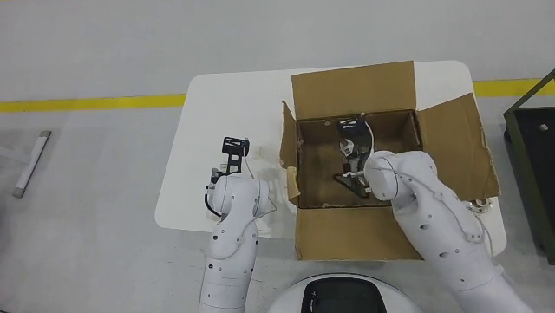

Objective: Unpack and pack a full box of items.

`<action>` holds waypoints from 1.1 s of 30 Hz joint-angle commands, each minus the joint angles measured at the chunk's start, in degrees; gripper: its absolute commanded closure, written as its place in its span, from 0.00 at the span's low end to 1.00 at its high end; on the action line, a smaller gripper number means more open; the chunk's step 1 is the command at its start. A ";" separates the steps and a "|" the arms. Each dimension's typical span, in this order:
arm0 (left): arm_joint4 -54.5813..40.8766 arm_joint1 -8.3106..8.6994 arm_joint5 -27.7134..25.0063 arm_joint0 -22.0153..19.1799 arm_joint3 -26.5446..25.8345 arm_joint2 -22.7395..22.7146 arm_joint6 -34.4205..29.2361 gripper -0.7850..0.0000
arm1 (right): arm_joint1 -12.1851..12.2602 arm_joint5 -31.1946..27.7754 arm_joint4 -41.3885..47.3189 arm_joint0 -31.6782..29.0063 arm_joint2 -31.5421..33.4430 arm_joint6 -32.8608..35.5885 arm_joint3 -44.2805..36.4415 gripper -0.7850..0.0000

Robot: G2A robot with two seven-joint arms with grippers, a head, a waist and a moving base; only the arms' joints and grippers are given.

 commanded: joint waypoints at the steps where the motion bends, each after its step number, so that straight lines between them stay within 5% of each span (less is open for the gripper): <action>1: 0.00 0.00 0.00 0.00 0.00 0.00 0.00 0.00 | 0.16 -1.09 8.56 -2.23 4.48 -1.94 -3.71 1.00; 7: 0.00 0.00 0.00 0.00 0.00 0.00 0.00 0.00 | 0.62 -10.98 39.23 -8.45 17.80 -6.96 -7.03 1.00; 12: 0.00 0.00 0.00 0.00 0.00 0.00 0.00 0.00 | 1.23 -18.89 54.52 -10.86 23.75 -7.47 -5.47 1.00; 27: 0.00 0.00 0.00 0.00 0.00 0.00 0.00 0.00 | 1.80 -21.81 57.05 -11.51 24.77 -7.33 -4.11 1.00; 33: 0.00 0.00 0.00 0.00 0.00 0.00 0.00 0.00 | 2.34 -25.84 66.26 -11.49 28.90 -12.73 -7.52 1.00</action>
